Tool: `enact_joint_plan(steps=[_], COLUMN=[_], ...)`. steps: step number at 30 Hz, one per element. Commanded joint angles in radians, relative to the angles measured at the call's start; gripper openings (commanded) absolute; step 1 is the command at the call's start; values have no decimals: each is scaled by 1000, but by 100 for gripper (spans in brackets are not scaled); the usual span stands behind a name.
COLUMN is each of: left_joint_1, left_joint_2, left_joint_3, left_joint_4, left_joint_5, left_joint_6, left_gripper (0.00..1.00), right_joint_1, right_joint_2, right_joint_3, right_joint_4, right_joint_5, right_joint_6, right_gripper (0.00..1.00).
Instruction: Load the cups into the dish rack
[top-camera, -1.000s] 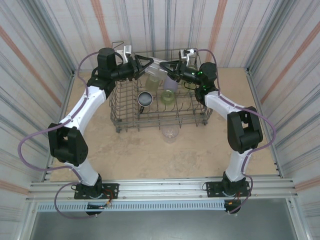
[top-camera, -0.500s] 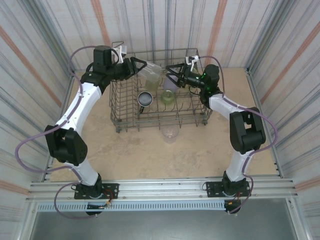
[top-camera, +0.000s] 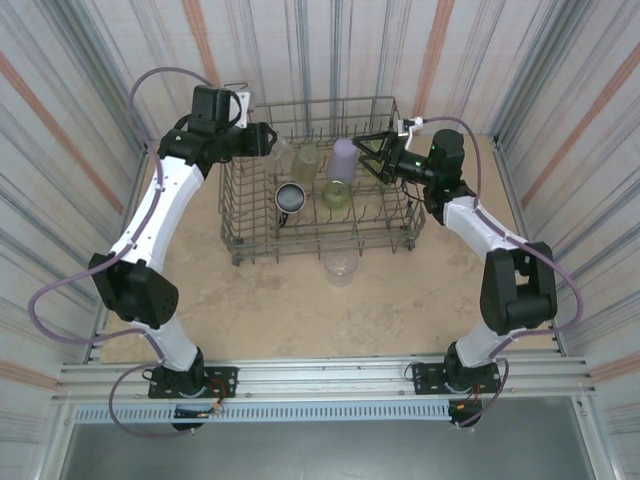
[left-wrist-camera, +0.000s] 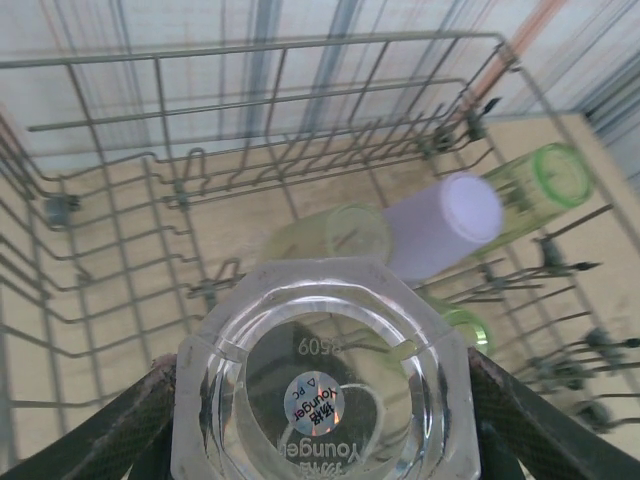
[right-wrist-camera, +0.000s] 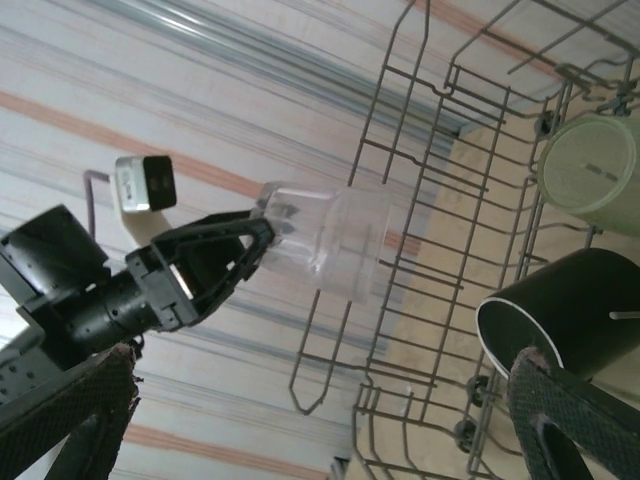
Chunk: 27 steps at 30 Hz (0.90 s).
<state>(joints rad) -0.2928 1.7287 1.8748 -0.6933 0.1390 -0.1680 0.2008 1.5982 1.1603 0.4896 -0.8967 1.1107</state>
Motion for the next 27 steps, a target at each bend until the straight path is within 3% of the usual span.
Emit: enact_joint_plan(steps=[1, 18, 27], left_joint_1=[-11, -74, -106], left_joint_2=[33, 108, 41], left_joint_3=[41, 11, -85], left_joint_4=[-65, -100, -121], left_joint_5=[-154, -367, -362], left_joint_6=[137, 274, 259], left_gripper=[0, 0, 0], right_joint_1=[-3, -26, -26], right_joint_2=[-82, -184, -190], right_joint_3=[2, -54, -74], right_joint_4=[-191, -312, -312], right_joint_5=[30, 41, 38], right_joint_6=[-182, -259, -258], right_gripper=[99, 99, 99])
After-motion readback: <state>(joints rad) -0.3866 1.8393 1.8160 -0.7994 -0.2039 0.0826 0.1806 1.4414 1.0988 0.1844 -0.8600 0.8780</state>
